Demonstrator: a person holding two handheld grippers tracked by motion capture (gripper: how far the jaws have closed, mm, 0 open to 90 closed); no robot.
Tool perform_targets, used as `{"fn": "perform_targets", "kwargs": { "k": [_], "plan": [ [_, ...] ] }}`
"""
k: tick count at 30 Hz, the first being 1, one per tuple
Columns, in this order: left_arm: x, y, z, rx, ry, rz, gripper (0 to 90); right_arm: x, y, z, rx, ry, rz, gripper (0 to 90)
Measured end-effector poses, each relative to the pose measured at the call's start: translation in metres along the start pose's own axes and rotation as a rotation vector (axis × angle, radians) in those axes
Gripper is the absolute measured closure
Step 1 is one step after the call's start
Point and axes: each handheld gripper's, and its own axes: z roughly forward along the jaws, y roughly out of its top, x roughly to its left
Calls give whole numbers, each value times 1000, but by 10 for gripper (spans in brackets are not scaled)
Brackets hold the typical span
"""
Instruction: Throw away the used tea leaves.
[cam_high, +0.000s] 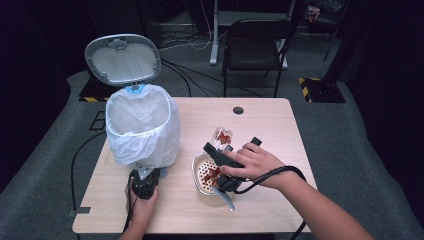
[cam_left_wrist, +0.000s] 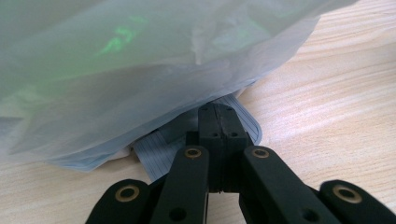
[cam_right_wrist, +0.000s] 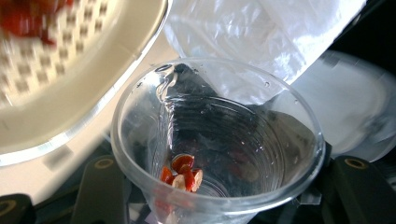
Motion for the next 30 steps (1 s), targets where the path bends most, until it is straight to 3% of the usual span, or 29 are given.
{"fn": "perform_targets", "kwargs": {
  "k": [1,2,5,6,7,8,9,11,12,13,19,20,23,25,26,30],
  "plan": [
    [-2,-1,1,1,-6,-33,900,-2,-6,-3,29,51,38,388],
    [-1,-1,1,-5,-6,-20,900,-10,-10,-1,-20,61,39,388],
    [-1,-1,1,-2,-10,-16,900,-24,-22,3,-109,84,109,391],
    [-1,-1,1,-3,-10,-17,900,-20,-26,3,-110,106,217,391],
    [-1,-1,1,-3,-10,-17,900,-13,-29,1,-90,84,343,391],
    [-1,0,1,-2,-11,-17,900,-22,-35,3,-108,101,310,392],
    [-1,-1,1,-2,-11,-16,900,-21,-38,5,-122,118,352,392],
    [-1,-1,1,-3,-11,-18,900,-26,-46,8,-152,151,354,393],
    [-1,-1,1,-2,-11,-18,900,-21,-44,8,-159,165,531,393],
    [-1,-1,1,-2,-11,-17,900,-20,-45,8,-160,192,592,393],
    [-1,-1,1,-2,-12,-17,900,-20,-59,15,-212,284,785,395],
    [-1,-1,1,-2,-12,-17,900,-20,-59,15,-212,284,785,395],
    [-1,-1,1,-3,-12,-18,900,-22,-67,17,-274,377,941,397],
    [-1,-1,1,-2,-12,-18,900,-23,-70,18,-292,401,995,398],
    [-1,-1,1,-3,-12,-19,900,-24,-73,19,-319,437,1071,398],
    [-1,-1,1,-3,-14,-20,900,-24,-80,20,-362,488,1165,399]
  ]
}}
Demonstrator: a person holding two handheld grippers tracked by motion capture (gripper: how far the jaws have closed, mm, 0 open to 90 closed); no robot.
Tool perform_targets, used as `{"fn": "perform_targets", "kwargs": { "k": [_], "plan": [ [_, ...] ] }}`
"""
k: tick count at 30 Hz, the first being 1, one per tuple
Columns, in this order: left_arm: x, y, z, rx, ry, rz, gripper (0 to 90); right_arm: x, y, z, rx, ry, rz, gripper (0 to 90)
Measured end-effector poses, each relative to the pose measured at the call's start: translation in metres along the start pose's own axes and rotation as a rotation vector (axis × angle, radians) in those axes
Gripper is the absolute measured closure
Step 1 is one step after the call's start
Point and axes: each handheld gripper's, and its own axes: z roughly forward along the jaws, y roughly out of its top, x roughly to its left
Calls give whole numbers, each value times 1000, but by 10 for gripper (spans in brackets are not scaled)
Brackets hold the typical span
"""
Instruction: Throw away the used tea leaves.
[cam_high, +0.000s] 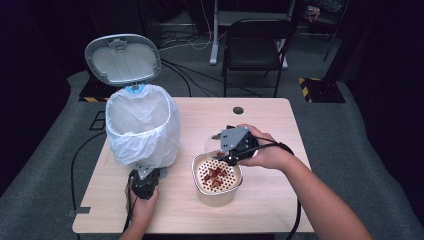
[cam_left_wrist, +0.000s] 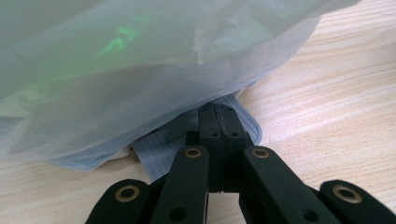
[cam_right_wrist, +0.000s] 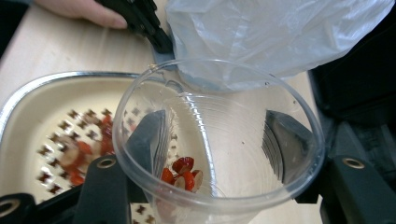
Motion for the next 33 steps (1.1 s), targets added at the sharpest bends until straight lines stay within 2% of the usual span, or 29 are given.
{"fn": "perform_targets", "kwargs": {
  "k": [2,3,5,7,12,14,18,22,25,26,33],
  "plan": [
    [0,0,0,1,0,0,900,-1,-1,-1,1,28,64,399],
    [0,0,0,1,-1,0,900,-3,-1,-1,-17,38,79,399],
    [0,0,0,1,-1,0,900,-4,-2,-2,-44,73,151,399],
    [0,0,0,0,-1,-1,900,-6,-3,-2,-74,99,202,399],
    [0,0,0,0,-1,-2,900,-13,-5,-6,-150,139,343,399],
    [0,0,0,0,-1,-2,900,-16,-5,-9,-175,141,397,400],
    [0,0,0,-2,1,-4,900,-23,-6,-14,-220,121,478,400],
    [0,0,0,-1,1,-3,900,-29,-8,-18,-238,99,546,400],
    [0,0,0,-2,0,-4,900,-30,-9,-19,-243,84,560,400],
    [0,0,0,-4,-1,-5,900,-32,-10,-20,-249,69,581,400],
    [1,0,0,-2,-3,-5,900,-37,-14,-20,-239,-16,613,397]
  ]
}}
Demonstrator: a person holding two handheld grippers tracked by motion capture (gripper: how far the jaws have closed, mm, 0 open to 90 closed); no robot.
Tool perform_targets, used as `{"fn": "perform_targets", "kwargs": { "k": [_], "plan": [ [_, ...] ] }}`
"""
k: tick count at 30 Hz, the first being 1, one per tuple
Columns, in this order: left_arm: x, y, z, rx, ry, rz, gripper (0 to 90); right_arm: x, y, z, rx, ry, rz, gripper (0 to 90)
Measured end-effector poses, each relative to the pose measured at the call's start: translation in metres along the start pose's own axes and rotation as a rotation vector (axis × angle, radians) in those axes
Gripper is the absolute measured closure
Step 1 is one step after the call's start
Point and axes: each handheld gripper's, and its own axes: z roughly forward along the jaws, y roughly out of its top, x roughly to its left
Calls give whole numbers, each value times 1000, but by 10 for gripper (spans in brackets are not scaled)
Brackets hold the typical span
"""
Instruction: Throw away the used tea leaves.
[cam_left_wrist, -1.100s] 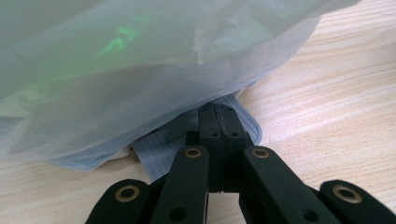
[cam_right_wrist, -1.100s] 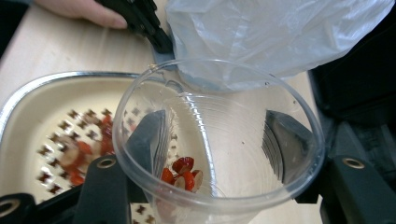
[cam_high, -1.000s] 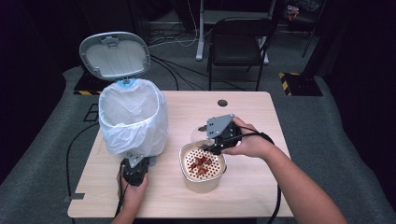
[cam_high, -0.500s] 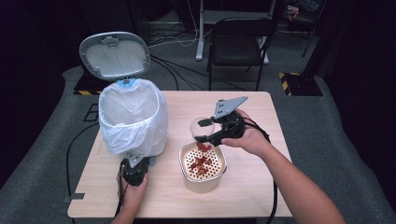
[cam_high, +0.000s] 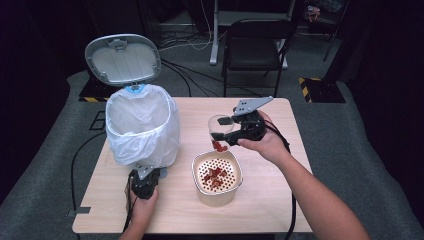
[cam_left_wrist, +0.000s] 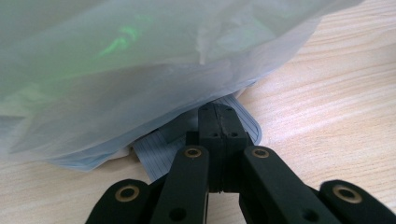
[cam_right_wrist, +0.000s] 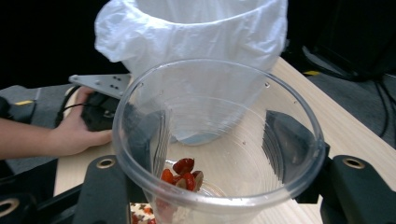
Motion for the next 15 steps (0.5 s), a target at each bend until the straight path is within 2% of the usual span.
{"fn": "perform_targets", "kwargs": {
  "k": [6,15],
  "plan": [
    [0,0,0,0,1,0,900,-3,5,-1,-6,-55,14,395],
    [0,0,0,0,0,0,900,0,36,-4,-23,-104,0,395]
  ]
}}
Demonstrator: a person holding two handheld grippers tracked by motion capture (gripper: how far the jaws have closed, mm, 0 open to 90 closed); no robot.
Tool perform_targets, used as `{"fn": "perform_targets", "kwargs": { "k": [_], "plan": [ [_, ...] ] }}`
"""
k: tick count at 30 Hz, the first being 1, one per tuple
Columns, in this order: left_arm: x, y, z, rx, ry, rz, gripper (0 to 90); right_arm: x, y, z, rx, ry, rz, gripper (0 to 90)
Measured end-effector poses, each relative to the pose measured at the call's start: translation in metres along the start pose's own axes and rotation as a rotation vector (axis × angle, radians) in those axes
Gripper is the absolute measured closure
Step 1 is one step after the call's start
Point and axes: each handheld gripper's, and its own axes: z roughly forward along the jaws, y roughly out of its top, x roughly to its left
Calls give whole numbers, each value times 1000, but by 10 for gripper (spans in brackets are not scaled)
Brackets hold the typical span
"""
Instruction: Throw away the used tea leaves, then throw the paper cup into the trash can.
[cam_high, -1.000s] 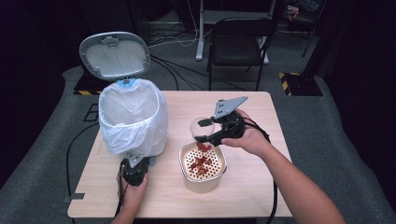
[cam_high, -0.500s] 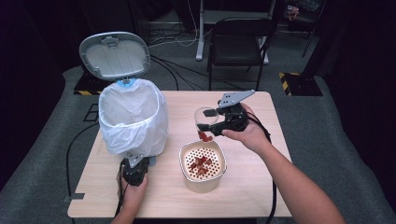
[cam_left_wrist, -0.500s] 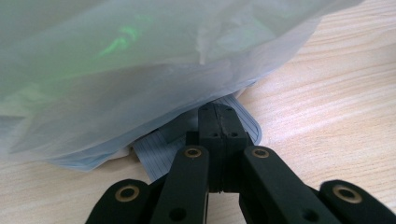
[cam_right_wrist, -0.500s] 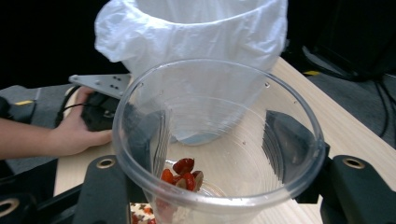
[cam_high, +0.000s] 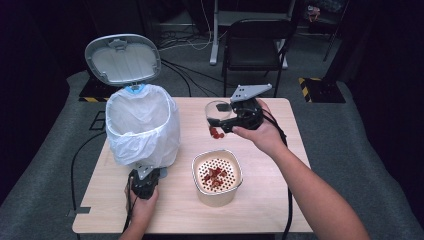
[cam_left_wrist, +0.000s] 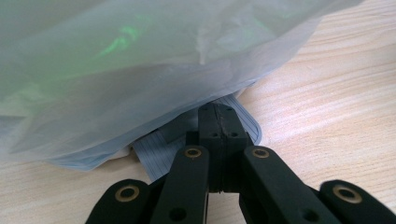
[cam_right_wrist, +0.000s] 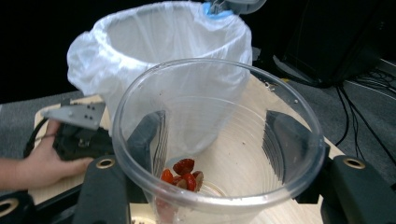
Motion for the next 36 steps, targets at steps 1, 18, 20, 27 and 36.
{"fn": "perform_targets", "kwargs": {
  "k": [1,18,20,27,36],
  "plan": [
    [0,0,0,1,0,0,900,0,4,1,-3,-4,10,395],
    [0,0,-1,17,4,-14,900,11,46,25,-36,-26,3,396],
    [0,0,0,9,0,-25,900,11,50,28,-43,-28,17,396],
    [1,1,-1,12,1,-6,900,6,61,37,-42,-33,31,396],
    [-2,0,-1,18,-7,-54,900,3,76,57,-40,-43,33,395]
  ]
}}
